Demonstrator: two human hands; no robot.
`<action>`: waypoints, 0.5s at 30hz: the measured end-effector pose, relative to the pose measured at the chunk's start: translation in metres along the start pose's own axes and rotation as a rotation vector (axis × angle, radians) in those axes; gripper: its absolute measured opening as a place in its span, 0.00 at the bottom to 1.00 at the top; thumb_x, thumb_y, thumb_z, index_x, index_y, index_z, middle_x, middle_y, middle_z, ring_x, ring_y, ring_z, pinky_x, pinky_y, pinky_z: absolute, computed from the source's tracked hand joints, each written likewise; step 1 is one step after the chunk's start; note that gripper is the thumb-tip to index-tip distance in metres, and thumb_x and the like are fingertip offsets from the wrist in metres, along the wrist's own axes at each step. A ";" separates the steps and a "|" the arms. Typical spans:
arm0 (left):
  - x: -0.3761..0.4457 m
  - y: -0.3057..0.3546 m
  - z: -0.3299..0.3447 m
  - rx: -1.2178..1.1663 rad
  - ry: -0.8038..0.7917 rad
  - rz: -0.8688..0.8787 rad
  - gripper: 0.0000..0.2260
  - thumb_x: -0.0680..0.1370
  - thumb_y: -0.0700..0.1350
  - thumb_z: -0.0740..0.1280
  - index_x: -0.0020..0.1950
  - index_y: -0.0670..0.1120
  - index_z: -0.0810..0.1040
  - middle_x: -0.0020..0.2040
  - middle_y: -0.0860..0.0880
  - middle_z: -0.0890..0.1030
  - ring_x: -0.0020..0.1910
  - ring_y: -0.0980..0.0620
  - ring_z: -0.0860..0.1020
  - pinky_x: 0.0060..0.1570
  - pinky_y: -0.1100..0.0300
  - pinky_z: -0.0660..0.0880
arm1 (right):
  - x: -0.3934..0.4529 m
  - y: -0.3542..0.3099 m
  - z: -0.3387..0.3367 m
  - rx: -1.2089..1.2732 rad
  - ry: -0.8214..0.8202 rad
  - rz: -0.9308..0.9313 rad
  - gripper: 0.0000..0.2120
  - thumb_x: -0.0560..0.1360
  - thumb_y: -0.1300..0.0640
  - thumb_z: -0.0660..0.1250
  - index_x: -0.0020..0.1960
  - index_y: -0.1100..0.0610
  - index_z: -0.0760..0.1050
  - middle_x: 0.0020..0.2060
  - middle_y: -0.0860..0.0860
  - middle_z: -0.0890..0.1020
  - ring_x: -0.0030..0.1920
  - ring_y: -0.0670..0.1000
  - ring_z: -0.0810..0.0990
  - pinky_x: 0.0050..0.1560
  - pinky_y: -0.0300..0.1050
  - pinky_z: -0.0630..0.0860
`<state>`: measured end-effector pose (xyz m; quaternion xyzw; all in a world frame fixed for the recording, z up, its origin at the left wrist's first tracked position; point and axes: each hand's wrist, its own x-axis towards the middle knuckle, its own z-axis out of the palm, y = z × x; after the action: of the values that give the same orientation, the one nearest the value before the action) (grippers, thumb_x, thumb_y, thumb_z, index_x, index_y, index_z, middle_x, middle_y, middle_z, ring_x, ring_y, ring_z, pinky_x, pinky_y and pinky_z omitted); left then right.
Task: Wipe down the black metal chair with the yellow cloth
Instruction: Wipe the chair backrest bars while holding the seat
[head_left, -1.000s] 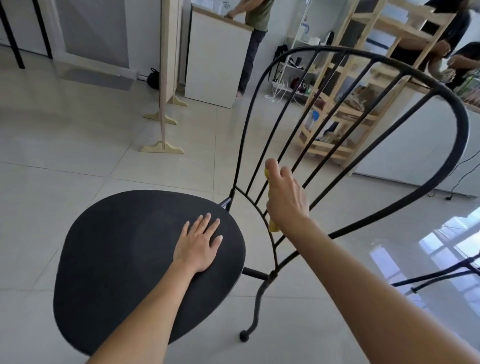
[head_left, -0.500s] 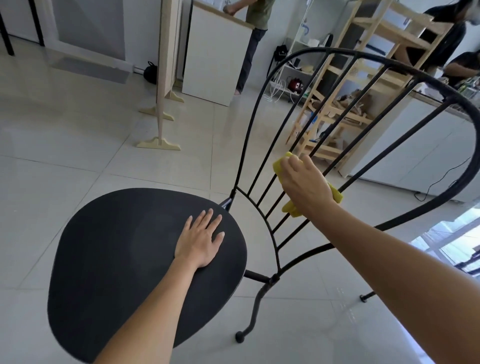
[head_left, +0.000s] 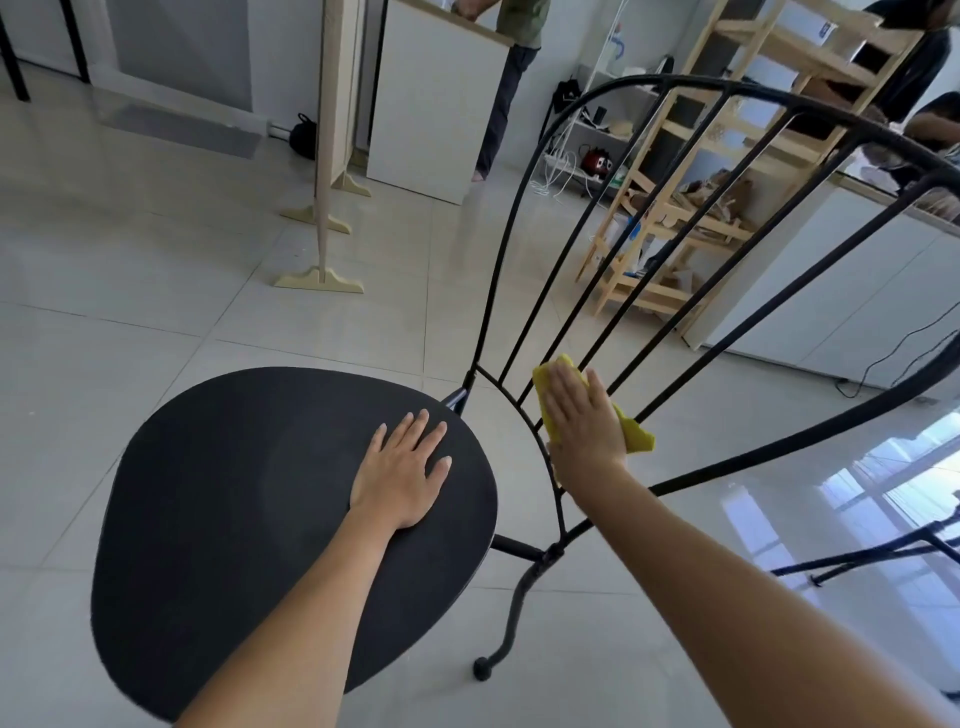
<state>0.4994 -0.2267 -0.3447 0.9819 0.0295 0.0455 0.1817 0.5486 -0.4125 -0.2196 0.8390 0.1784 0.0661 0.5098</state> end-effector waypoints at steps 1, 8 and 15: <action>0.000 0.000 0.000 -0.006 0.001 -0.002 0.25 0.81 0.57 0.45 0.77 0.53 0.49 0.79 0.51 0.46 0.77 0.53 0.44 0.75 0.51 0.41 | -0.001 -0.010 0.004 -0.004 -0.005 -0.011 0.34 0.81 0.41 0.43 0.76 0.59 0.33 0.77 0.57 0.36 0.76 0.58 0.34 0.74 0.59 0.37; 0.000 -0.001 -0.002 0.005 -0.010 -0.009 0.25 0.81 0.57 0.44 0.77 0.53 0.47 0.79 0.52 0.45 0.77 0.54 0.43 0.75 0.52 0.40 | -0.009 -0.035 0.010 0.009 -0.031 -0.080 0.33 0.82 0.43 0.44 0.76 0.60 0.33 0.77 0.56 0.36 0.76 0.57 0.33 0.73 0.59 0.35; -0.001 -0.003 0.001 -0.022 0.005 -0.005 0.25 0.81 0.57 0.45 0.77 0.53 0.50 0.79 0.52 0.47 0.77 0.54 0.45 0.75 0.52 0.41 | -0.015 0.023 -0.015 -0.029 0.015 0.002 0.39 0.79 0.41 0.51 0.76 0.60 0.33 0.76 0.58 0.35 0.76 0.59 0.32 0.72 0.65 0.34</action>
<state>0.4984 -0.2248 -0.3465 0.9796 0.0317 0.0479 0.1927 0.5358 -0.4152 -0.1913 0.8311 0.1804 0.0754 0.5206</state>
